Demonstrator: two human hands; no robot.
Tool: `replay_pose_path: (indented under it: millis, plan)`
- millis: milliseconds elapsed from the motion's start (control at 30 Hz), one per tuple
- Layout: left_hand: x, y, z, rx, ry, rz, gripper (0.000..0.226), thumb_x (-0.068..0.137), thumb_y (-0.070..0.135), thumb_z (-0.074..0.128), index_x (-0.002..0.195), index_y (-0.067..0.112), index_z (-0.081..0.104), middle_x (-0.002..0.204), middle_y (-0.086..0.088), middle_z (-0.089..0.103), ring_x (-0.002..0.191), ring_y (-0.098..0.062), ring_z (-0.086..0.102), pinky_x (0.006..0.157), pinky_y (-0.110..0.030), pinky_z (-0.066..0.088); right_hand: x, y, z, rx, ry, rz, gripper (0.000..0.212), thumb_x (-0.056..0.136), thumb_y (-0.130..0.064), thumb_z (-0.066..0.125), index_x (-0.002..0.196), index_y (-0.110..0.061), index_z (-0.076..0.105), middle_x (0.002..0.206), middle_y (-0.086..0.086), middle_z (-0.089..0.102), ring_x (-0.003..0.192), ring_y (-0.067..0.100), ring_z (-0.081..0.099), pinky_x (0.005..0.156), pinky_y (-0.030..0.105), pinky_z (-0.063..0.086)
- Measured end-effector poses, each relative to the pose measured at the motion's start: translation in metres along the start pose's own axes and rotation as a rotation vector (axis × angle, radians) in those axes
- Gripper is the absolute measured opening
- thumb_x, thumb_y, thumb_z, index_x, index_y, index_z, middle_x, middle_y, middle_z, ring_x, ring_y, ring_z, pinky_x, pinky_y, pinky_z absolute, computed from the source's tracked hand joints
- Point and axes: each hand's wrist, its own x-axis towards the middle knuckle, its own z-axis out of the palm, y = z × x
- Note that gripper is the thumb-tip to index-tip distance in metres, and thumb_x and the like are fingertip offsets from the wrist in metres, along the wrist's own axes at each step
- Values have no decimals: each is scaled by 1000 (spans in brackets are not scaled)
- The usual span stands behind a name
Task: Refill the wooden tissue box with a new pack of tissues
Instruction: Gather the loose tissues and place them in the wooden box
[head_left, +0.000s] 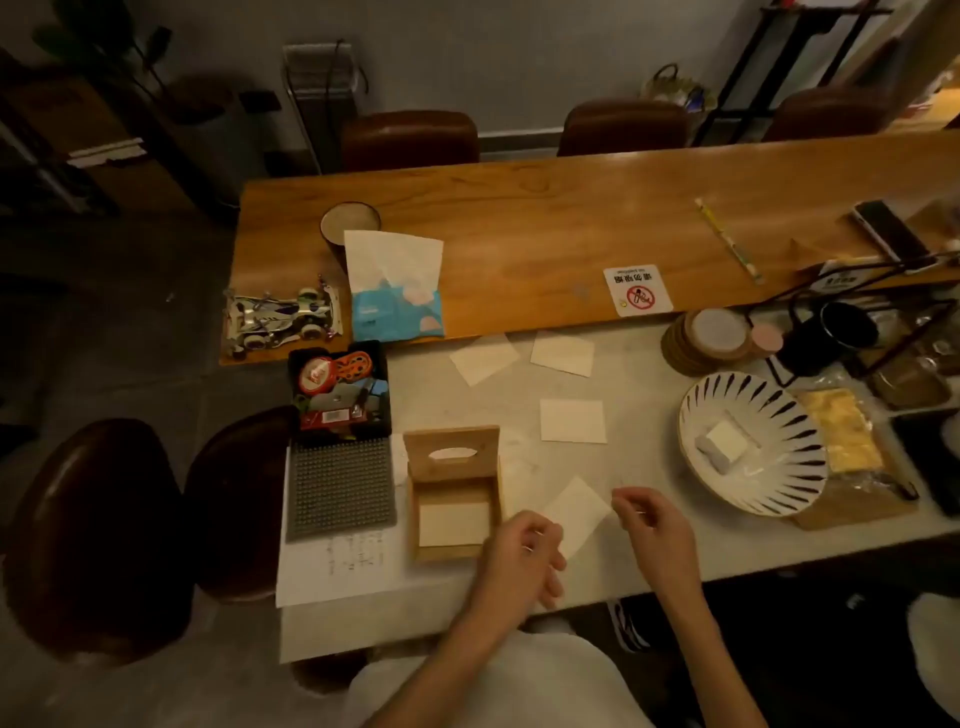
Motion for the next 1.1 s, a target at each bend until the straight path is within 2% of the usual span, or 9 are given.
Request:
replay_pose_path:
  millis: [100, 167, 333, 433, 600, 733, 833, 933, 1100]
  plan:
    - [24, -18, 45, 292, 24, -55, 12, 101, 27, 45, 105, 20, 54, 99, -2, 62, 77, -14, 61, 64, -25, 55, 35, 17, 15, -239, -88, -52, 11, 91, -22, 65, 101, -23, 68, 97, -7, 70, 89, 11, 64, 79, 29, 53]
    - [38, -36, 61, 555, 82, -19, 18, 103, 25, 40, 117, 17, 48, 117, -4, 53, 98, -18, 57, 76, -25, 47, 52, 27, 28, -371, -182, -31, 20, 89, -27, 66, 107, -20, 67, 101, -4, 69, 89, 13, 64, 79, 30, 52]
    - [62, -63, 65, 815, 244, -14, 34, 101, 20, 44, 132, 14, 33, 133, -9, 34, 106, -19, 51, 72, -23, 42, 57, 50, 46, -607, -240, -68, 34, 83, -28, 72, 113, -19, 58, 105, 1, 63, 95, 21, 60, 74, 34, 53]
    - [67, -67, 68, 822, 289, -33, 39, 98, 16, 50, 132, 14, 32, 133, -10, 33, 108, -22, 50, 70, -24, 43, 55, 58, 48, -497, -233, -20, 30, 83, -23, 73, 108, -19, 58, 92, -1, 63, 88, 19, 60, 71, 34, 53]
    - [72, -65, 69, 846, 276, -38, 40, 92, 9, 56, 125, 16, 36, 127, -9, 33, 105, -25, 51, 67, -28, 44, 56, 63, 39, -305, -291, -20, 12, 83, -16, 74, 92, -20, 67, 88, -4, 63, 75, 5, 58, 65, 13, 42]
    - [77, -62, 67, 819, 245, -40, 35, 93, 22, 59, 121, 19, 38, 125, -6, 28, 112, -25, 42, 81, -32, 48, 52, 61, 18, 26, -339, 79, 11, 85, -6, 69, 89, -15, 63, 91, 2, 67, 82, 15, 63, 74, 24, 48]
    - [85, -50, 62, 725, 181, 41, 20, 97, 22, 51, 115, 14, 49, 125, -7, 36, 114, -24, 40, 90, -30, 42, 50, 51, 2, 222, -334, 196, 14, 87, -3, 66, 99, -5, 60, 94, 10, 67, 85, 19, 63, 73, 25, 49]
    - [88, -30, 55, 477, 155, 109, 14, 98, 18, 49, 110, 13, 54, 113, -5, 60, 101, -21, 56, 83, -31, 46, 50, 31, -14, 330, -339, 198, 25, 88, -7, 67, 110, -14, 58, 99, 6, 70, 87, 15, 68, 73, 25, 54]
    - [122, 13, 53, 290, 289, 92, 16, 94, 11, 58, 109, 10, 53, 102, -2, 61, 94, -19, 58, 76, -27, 45, 83, 3, -12, 263, -254, 155, 17, 90, -8, 64, 106, -15, 61, 96, 7, 69, 87, 18, 67, 79, 36, 56]
